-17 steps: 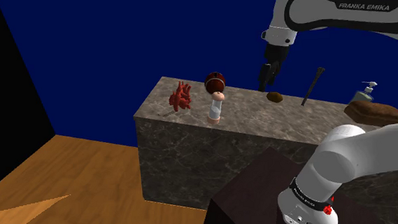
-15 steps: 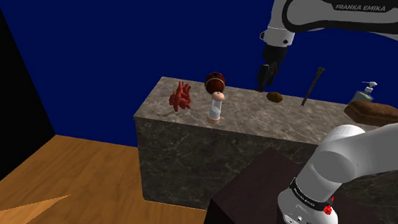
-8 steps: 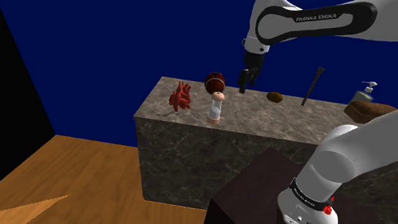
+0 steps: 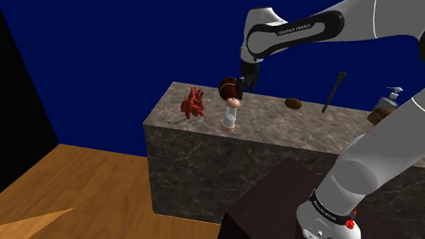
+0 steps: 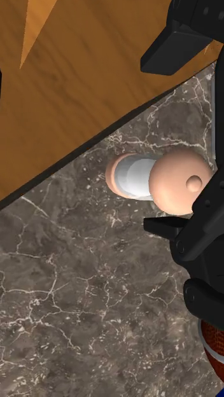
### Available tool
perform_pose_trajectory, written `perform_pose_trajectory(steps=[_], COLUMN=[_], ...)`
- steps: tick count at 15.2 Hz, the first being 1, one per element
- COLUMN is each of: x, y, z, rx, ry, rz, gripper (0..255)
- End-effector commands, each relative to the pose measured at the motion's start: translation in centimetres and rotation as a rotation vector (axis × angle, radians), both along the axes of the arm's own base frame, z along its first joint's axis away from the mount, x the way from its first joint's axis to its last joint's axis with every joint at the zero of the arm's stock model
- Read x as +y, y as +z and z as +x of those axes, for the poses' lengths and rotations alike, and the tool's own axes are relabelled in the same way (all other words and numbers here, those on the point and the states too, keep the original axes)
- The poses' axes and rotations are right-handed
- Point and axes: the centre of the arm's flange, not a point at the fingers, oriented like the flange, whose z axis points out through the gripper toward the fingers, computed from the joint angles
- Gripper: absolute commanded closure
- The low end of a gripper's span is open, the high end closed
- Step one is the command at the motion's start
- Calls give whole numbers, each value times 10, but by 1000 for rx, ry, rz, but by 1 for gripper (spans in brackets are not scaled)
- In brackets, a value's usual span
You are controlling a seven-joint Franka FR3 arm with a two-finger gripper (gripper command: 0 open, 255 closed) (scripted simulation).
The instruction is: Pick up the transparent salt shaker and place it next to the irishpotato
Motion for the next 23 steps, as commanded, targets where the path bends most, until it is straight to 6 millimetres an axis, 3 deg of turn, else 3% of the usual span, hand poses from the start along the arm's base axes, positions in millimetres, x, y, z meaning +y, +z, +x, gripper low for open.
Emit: perform_pose_trajectory(steps=[1, 6, 14, 22, 23], x=[0, -4, -11, -11, -11], y=[-13, -40, -81, -81, -81], z=[22, 79, 83, 83, 83], rx=[-9, -30, -31, -31, -31], ry=[1, 2, 3, 3, 3], rz=[-12, -41, -43, -43, -43], gripper=[0, 0, 0, 0, 255])
